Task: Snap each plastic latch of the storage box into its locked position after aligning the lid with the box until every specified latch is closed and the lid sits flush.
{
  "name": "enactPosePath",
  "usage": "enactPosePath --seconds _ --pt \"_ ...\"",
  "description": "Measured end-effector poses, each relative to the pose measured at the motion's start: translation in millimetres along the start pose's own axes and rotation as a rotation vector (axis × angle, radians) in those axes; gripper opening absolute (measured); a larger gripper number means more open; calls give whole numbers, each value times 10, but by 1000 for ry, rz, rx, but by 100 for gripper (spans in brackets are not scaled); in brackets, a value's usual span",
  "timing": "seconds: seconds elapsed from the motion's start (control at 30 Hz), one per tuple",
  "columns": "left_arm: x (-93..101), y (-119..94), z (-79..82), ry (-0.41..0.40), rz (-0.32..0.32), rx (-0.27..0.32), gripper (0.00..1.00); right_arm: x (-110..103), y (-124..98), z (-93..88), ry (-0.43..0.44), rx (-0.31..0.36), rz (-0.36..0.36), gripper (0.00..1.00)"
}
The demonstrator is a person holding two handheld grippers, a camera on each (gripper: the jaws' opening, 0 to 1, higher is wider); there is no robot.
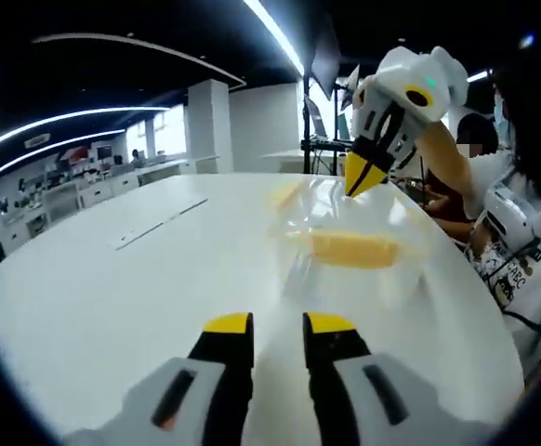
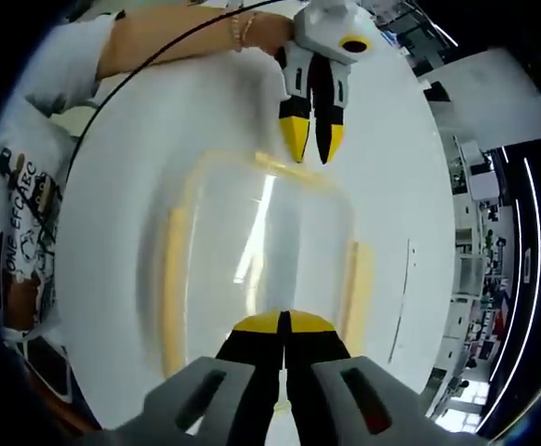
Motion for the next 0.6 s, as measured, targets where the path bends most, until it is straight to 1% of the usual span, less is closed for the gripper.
enactPosePath --seconds 0.03,0.07,0.17,0.2,0.27,0.33,0.4,0.47,0.53,0.6 --pt "-60 -37 -8 -2 14 -5 21 1 -3 10 0 6 -6 0" --pt "-78 -56 5 -3 26 -4 21 -1 -4 16 -1 10 -10 0" --pt "-160 -129 92 22 61 2 21 -1 -10 31 -3 18 -19 0" --pt "-170 -150 136 38 67 18 21 -1 -10 35 -4 18 -20 0" --pt "-219 -197 220 39 90 43 21 -4 -10 46 -8 18 -24 0" --pt "-267 -261 284 50 118 47 21 -8 -9 52 -9 19 -29 0" --pt "-281 -331 403 70 138 60 20 -9 -10 54 -13 19 -34 0" --pt "-277 -392 572 92 141 86 20 -8 -8 56 -13 18 -37 0" --pt "-269 -414 661 104 140 96 20 -9 -7 56 -14 17 -38 0" --pt "-158 -348 856 161 97 68 20 -14 -6 54 -17 13 -46 0"
Point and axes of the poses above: the point that each gripper's makers call its tool centre point, and the gripper's own axes: y roughly forward along the fingers, x roughly to its right, z roughly out of its top, the point moved 1 cm from there along -y, roughly backward along the fingers, and after that the axes turned 14 degrees about y, right-handed, at the moved point
